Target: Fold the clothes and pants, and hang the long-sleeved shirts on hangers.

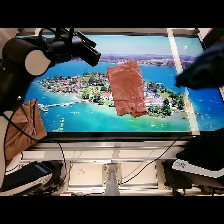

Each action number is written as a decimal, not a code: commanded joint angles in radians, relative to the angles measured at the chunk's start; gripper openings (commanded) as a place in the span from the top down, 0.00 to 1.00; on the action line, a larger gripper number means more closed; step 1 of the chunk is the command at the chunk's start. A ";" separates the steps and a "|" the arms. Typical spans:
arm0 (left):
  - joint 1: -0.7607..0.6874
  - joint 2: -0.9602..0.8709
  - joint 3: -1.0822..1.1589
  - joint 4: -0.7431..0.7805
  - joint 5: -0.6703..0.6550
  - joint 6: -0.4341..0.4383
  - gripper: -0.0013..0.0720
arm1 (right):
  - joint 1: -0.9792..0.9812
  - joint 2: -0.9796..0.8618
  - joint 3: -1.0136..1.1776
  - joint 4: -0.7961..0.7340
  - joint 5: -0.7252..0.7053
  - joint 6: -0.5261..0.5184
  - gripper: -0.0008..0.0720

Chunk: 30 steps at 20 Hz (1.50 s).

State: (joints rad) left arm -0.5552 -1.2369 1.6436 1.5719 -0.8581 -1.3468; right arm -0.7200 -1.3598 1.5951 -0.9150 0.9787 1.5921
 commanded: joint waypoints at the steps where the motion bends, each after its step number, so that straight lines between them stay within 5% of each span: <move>1: 0.017 0.001 0.000 -0.001 0.000 0.000 0.93 | -0.180 0.013 -0.016 -0.474 0.305 0.291 0.94; 2: 0.018 0.001 0.000 0.000 0.000 0.000 0.93 | -0.207 0.020 -0.026 -0.608 0.382 0.337 0.94; 4: 0.021 0.000 0.000 -0.001 -0.003 0.000 0.93 | -0.254 0.037 -0.048 -0.782 0.490 0.262 0.94; 6: 0.021 0.000 0.000 -0.001 -0.003 0.000 0.93 | -0.304 0.035 -0.074 -0.811 0.609 0.120 0.94; 11: 0.021 0.000 0.000 -0.001 -0.003 0.000 0.93 | -0.346 0.035 -0.261 -0.804 0.781 0.087 0.90; 14: 0.021 0.000 0.000 -0.001 -0.003 0.000 0.93 | -0.344 0.035 -0.303 -0.786 0.764 0.062 0.05; 15: 0.021 0.000 0.000 -0.001 -0.002 0.000 0.93 | -0.344 0.036 -0.298 -0.781 0.765 0.062 0.02; 20: 0.021 0.000 0.000 -0.001 -0.002 0.000 0.93 | -0.344 0.036 -0.185 -0.651 0.722 0.063 0.05; 26: 0.021 0.000 0.000 -0.001 -0.002 0.000 0.93 | -0.344 0.045 0.195 -0.530 0.671 0.098 0.10; 30: 0.021 0.000 0.000 -0.001 -0.002 0.000 0.93 | -0.344 0.074 0.380 -0.270 0.536 0.147 0.93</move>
State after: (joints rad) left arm -0.5354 -1.2369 1.6436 1.5711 -0.8608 -1.3472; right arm -1.0641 -1.3045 1.8496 -1.3773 1.6165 1.7069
